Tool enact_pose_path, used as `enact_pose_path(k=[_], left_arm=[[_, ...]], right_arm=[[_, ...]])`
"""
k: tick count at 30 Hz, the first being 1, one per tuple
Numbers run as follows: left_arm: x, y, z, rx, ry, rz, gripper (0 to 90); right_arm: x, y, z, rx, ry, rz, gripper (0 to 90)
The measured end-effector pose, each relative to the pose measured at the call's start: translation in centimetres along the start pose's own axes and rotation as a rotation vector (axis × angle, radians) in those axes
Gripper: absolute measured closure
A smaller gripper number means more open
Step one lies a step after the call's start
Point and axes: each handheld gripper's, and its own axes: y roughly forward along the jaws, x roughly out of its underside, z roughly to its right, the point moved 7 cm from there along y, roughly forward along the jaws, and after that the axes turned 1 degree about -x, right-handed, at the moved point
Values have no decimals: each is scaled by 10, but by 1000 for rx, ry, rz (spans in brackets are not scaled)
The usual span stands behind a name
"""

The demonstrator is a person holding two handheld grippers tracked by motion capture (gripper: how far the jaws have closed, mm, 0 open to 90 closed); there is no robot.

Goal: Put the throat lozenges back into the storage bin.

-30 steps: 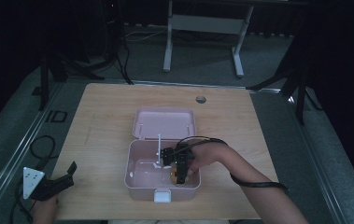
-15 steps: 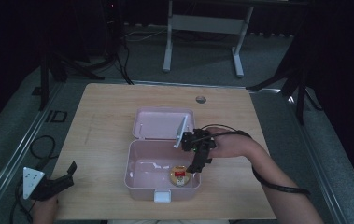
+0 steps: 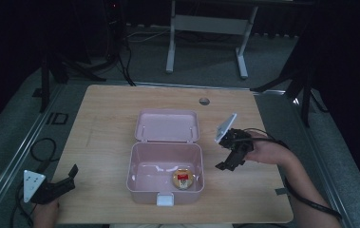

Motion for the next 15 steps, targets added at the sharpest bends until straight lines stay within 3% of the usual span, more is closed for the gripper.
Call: enact_pose_path(k=[9, 10, 11, 12, 13, 14, 15], left_arm=[[0, 0, 0, 0, -3, 1, 3], [0, 0, 0, 1, -4, 1, 3], [0, 0, 0, 1, -4, 1, 3], [0, 0, 0, 1, -3, 1, 3], [0, 0, 0, 1, -3, 1, 3], [0, 0, 0, 0, -4, 1, 3], [0, 0, 0, 0, -4, 1, 3]], right_arm=[[41, 39, 27, 77, 94, 83, 118], [51, 51, 39, 136, 146, 144, 118], [51, 51, 39, 136, 146, 144, 118], [59, 58, 48, 169, 190, 198, 117], [59, 58, 48, 169, 190, 198, 117], [68, 66, 55, 198, 244, 268, 117], [70, 68, 56, 202, 259, 286, 117]])
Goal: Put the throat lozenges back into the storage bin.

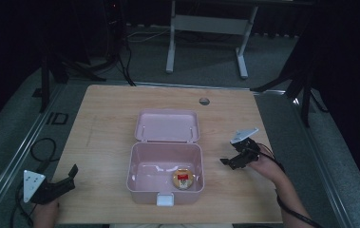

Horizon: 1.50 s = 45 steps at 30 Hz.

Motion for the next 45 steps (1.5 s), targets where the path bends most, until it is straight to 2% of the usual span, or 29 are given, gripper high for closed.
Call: enact_pose_path(k=[2, 3, 4, 5, 6, 7, 8, 10, 11, 13, 14, 15, 16, 17, 19, 22, 23, 24, 25, 26, 27, 29, 33, 37, 38, 41, 45], left_arm=[[0, 0, 0, 0, -1, 0, 3], [0, 0, 0, 1, -2, 0, 3], [0, 0, 0, 1, -2, 0, 3], [0, 0, 0, 1, -3, 0, 3], [0, 0, 0, 1, -3, -1, 3], [0, 0, 0, 0, -2, -1, 3], [0, 0, 0, 1, -2, -1, 3], [0, 0, 0, 1, -2, -1, 3], [0, 0, 0, 0, -2, -1, 3], [0, 0, 0, 0, 0, -2, 3], [0, 0, 0, 0, 0, -2, 3], [0, 0, 0, -1, 0, -1, 3], [0, 0, 0, -1, 0, -1, 3], [0, 0, 0, -1, 2, -2, 3], [0, 0, 0, -2, 3, -2, 3], [0, 0, 0, -3, 2, -2, 3], [0, 0, 0, -3, 2, -2, 3], [0, 0, 0, -3, 2, -2, 3], [0, 0, 0, -2, 2, -2, 3], [0, 0, 0, -2, 0, -3, 3], [0, 0, 0, -2, -1, -2, 3], [0, 0, 0, -2, 1, -4, 3], [0, 0, 0, -2, 2, -5, 3], [0, 0, 0, -2, 2, -5, 3], [0, 0, 0, -2, -1, -5, 3], [0, 0, 0, -2, -2, -5, 3], [0, 0, 0, -3, -1, -5, 3]], right_arm=[[7, 4, 7, 46, 42, 49, 117], [11, 5, 9, 52, 65, 75, 117], [11, 5, 9, 52, 65, 75, 117], [17, 7, 16, 89, 119, 132, 117], [17, 7, 16, 89, 119, 132, 117], [21, 7, 18, 104, 138, 153, 117], [27, 7, 23, 152, 167, 192, 117], [30, 6, 25, 158, 182, 207, 113], [37, 4, 30, 193, 222, 235, 112], [39, 3, 31, 193, 240, 242, 109], [46, 1, 37, 240, 269, 263, 108], [50, 0, 39, 264, 285, 268, 108], [50, 0, 39, 264, 285, 268, 108], [56, -4, 42, 309, 312, 285, 108], [61, -7, 45, 345, 329, 286, 108], [69, -14, 51, 426, 373, 287, 108], [69, -14, 51, 426, 373, 287, 108], [74, -18, 55, 444, 415, 305, 108], [77, -21, 58, 467, 434, 309, 109], [77, -21, 58, 467, 434, 309, 109], [82, -25, 60, 486, 467, 323, 110], [83, -26, 62, 493, 476, 321, 110], [87, -26, 65, 471, 516, 332, 135], [87, -29, 66, 473, 534, 355, 135], [87, -29, 67, 486, 538, 347, 135], [88, -28, 69, 484, 552, 337, 135], [91, -28, 73, 523, 578, 322, 137]])
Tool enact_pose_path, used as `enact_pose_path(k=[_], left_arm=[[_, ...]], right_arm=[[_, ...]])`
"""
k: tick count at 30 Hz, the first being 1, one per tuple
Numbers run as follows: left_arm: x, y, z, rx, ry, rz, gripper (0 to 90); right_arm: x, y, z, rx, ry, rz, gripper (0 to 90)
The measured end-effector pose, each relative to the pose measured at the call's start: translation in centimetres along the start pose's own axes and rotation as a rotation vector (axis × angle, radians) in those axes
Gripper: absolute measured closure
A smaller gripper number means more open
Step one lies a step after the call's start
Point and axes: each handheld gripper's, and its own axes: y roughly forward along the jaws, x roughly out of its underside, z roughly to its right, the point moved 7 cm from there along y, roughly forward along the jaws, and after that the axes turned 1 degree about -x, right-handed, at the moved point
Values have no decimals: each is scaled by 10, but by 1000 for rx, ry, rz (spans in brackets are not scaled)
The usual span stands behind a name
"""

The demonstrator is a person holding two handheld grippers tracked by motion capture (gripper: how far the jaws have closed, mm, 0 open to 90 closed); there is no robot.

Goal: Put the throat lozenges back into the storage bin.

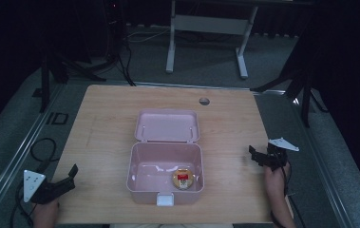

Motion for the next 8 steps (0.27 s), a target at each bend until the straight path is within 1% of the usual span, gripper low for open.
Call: enact_pose_path(k=[4, 6, 8], left_arm=[[0, 0, 0, 1, 1, 1, 3], [0, 0, 0, 2, 3, -1, 3], [0, 0, 0, 3, 4, -1, 3]], right_arm=[[1, 1, 4, 32, 6, -9, 137], [2, 1, 4, 29, 14, -12, 137], [2, 1, 4, 30, 9, -9, 137]])
